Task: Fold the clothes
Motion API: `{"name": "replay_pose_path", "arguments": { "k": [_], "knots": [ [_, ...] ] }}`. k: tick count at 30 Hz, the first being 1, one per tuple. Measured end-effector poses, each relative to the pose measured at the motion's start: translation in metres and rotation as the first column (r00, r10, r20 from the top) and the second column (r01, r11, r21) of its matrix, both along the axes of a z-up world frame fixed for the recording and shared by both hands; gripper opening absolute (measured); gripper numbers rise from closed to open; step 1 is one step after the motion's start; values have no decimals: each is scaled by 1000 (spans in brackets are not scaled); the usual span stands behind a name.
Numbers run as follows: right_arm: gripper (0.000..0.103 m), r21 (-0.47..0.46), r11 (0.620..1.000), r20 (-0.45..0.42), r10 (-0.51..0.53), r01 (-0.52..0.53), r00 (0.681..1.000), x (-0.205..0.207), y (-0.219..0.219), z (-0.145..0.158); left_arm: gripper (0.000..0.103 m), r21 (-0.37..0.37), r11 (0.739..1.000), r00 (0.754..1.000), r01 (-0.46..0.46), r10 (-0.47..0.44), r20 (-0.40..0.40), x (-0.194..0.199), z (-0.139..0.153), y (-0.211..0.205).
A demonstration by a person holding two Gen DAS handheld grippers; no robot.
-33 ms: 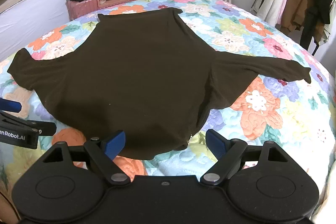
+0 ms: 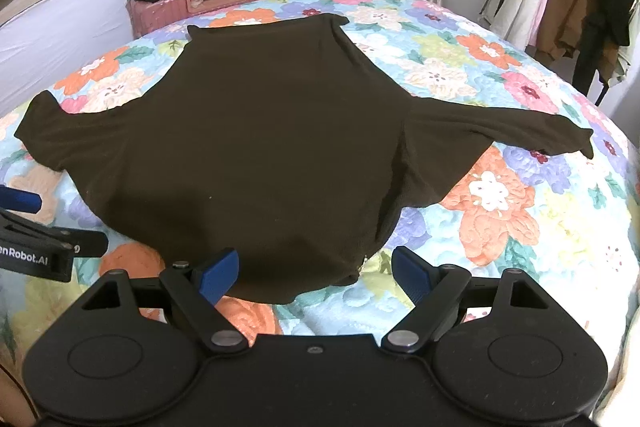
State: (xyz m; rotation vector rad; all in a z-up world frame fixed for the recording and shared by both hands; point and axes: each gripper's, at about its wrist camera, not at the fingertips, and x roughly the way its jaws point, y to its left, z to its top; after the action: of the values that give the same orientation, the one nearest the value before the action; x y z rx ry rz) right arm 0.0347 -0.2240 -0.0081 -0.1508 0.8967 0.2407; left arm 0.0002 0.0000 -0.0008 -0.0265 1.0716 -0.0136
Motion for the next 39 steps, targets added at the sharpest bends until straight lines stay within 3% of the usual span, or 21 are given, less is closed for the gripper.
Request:
{"name": "replay_pose_path", "arguments": {
  "k": [5, 9, 19, 39],
  "knots": [
    [87, -9, 1000, 23, -6, 6, 1000, -1, -1, 3, 103, -8, 1000, 1000, -1, 1, 0, 0, -5, 1],
    [87, -11, 1000, 38, -5, 5, 999, -4, 5, 1, 103, 34, 999, 1000, 13, -14, 24, -2, -1, -6],
    [87, -13, 1000, 11, 11, -10, 1000, 0, 8, 1, 103, 68, 998, 1000, 16, -16, 4, -2, -1, -4],
    [87, -14, 1000, -9, 19, -19, 1000, 7, 13, -7, 103, 30, 1000, 1000, 11, -11, 3, 2, -8, 3]
  ]
}}
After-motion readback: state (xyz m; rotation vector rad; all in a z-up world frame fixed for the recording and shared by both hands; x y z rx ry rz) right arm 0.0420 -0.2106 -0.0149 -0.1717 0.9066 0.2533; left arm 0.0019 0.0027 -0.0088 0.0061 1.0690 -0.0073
